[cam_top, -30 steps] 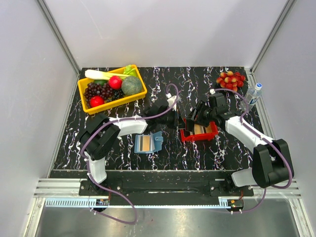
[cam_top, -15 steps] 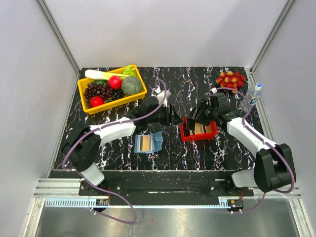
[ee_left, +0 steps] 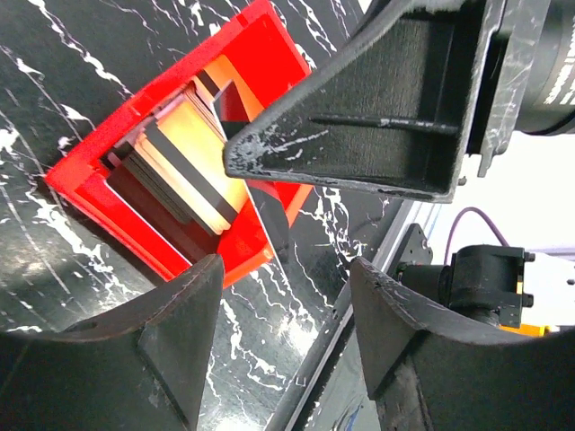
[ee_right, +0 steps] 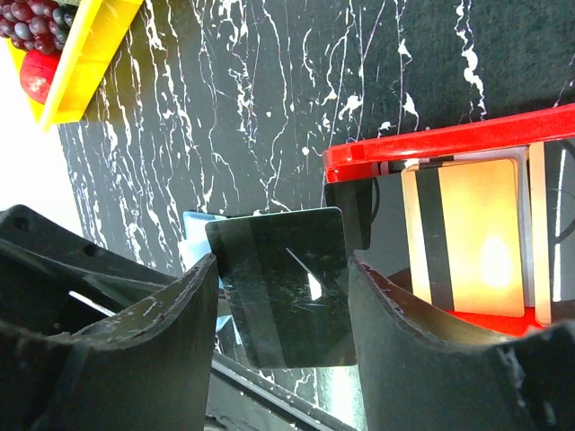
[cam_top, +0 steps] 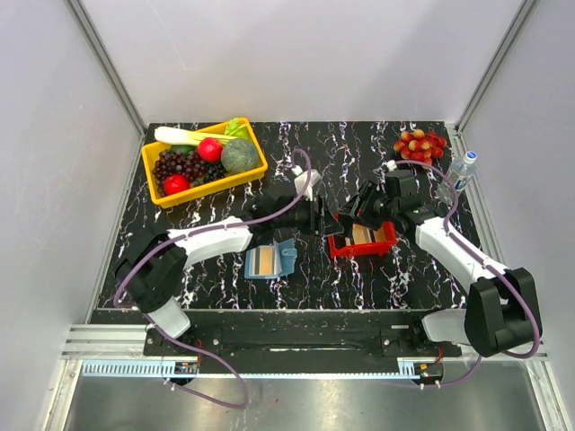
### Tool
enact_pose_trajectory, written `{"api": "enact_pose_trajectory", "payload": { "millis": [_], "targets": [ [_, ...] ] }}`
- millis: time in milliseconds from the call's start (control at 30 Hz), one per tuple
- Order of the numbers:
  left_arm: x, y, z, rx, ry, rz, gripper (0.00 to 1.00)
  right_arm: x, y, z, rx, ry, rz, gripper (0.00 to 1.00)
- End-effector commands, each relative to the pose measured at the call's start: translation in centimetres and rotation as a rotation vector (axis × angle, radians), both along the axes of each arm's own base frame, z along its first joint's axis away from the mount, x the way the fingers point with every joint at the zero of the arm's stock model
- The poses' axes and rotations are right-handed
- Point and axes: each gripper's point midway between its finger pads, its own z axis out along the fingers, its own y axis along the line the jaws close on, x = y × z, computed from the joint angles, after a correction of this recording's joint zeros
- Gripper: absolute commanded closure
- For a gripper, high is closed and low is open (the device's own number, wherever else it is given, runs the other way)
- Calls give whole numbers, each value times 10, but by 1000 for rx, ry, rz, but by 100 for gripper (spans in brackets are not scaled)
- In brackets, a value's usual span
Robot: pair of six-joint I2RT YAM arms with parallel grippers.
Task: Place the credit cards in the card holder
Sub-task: Pick up the credit card from the storage box, then insert the credit card into the card holder.
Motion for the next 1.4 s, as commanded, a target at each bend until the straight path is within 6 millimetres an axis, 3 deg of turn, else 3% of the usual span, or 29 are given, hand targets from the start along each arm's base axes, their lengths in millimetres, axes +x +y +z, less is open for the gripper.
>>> {"api": "enact_pose_trajectory", "payload": {
  "millis": [0, 100, 200, 333, 633, 767, 833, 900, 1067, 1233, 1367],
  "targets": [
    [4, -16, 14, -40, -28, -9, 38, 2, 6, 25, 58, -70, 11, 41],
    [5, -20, 11, -29, -32, 1, 42, 1, 7, 28, 72, -76, 15, 41],
    [8, -22, 9, -26, -25, 12, 56, 0, 8, 31, 78, -80, 19, 41],
    [13, -22, 13, -31, -34, 37, 65, -2, 7, 32, 78, -87, 21, 41],
    [15, -30, 26, -84, -42, 30, 66, -5, 7, 32, 81, -87, 26, 41],
    [18, -33, 24, -81, -30, 29, 85, -6, 9, 34, 88, -89, 35, 41],
    [16, -34, 22, -79, -23, 21, 99, -6, 9, 37, 89, -101, 37, 40],
    [15, -32, 18, -69, -13, 21, 100, -6, 8, 41, 90, -110, 33, 34],
    [12, -16, 17, -61, -26, 33, 100, -5, 0, 57, 70, -158, 5, 13],
    [14, 22, 44, -140, -63, 48, 100, -11, -8, 79, 57, -221, 1, 11],
    [9, 43, 64, -201, -86, -6, 100, -20, 4, 93, 122, -250, 76, 12]
  ]
}}
